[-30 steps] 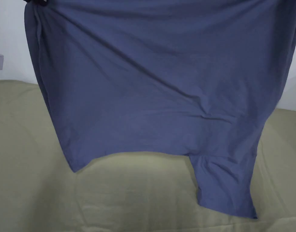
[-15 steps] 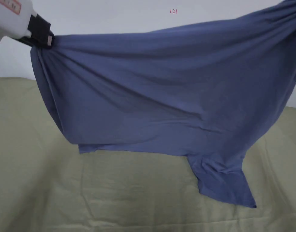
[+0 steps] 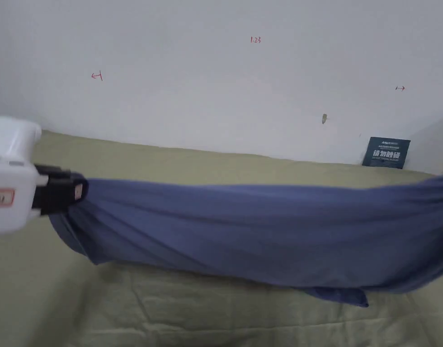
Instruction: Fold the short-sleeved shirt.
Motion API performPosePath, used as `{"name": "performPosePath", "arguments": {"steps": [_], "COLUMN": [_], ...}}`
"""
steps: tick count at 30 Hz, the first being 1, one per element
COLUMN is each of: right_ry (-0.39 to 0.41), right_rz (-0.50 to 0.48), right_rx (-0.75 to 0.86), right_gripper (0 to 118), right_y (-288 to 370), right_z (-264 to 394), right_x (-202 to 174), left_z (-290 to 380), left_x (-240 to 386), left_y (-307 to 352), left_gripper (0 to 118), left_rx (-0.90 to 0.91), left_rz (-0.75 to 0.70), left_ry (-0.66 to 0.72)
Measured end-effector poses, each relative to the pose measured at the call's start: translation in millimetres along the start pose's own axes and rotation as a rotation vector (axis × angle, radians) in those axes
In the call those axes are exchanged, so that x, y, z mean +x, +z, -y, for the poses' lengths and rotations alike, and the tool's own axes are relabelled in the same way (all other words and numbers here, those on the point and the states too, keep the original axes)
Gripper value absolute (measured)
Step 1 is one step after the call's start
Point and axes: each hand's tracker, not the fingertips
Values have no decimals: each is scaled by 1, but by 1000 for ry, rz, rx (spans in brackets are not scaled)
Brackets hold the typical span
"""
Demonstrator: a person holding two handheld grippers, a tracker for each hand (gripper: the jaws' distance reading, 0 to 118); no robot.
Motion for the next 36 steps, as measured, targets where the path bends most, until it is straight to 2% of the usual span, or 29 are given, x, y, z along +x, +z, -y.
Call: {"name": "performPosePath", "arguments": {"steps": [4,10,13,19,23,29,31,32,33,34,35,36], "right_ry": [-9,-98,-101,-121,-170,-179,-171,-168,-148,-125,-116,-133], "right_rz": [1,-18,-25,-42,-43,-36,-21,-27,-17,46,81,86], "right_rx": [-39,-124,-158,-220,-264,-293,-322,-342,-397,-413,-445,-435], "right_gripper": [1,1,1,1,1,1,2,4,25,58,90,103], "right_y": [24,60,77,104,118,124,114,108,104,102,100,105], "right_z": [55,130,163,207,231,252,258,261,264,265,276,277], "right_x": [-14,-36,-48,-67,-76,-81,-80,-79,-79,-80,-71,-69], "left_z": [57,136,172,226,254,281,289,291,294,297,299,300], "left_x": [-1,-7,-9,-10,-8,-8,-8,-6,-6,-6,-8,-11], "left_y": [16,39,47,63,72,75,68,64,62,61,64,72], "left_gripper": [3,3,3,3,3,3,8,22,56,79,86,86], "left_rx": [-48,-95,-137,-209,-241,-271,-287,-300,-316,-325,-328,-302], "left_rz": [29,47,57,51,42,51,63,45,-12,-58,-100,-88], "left_ry": [53,109,113,131,151,172,190,199,194,199,220,269]}}
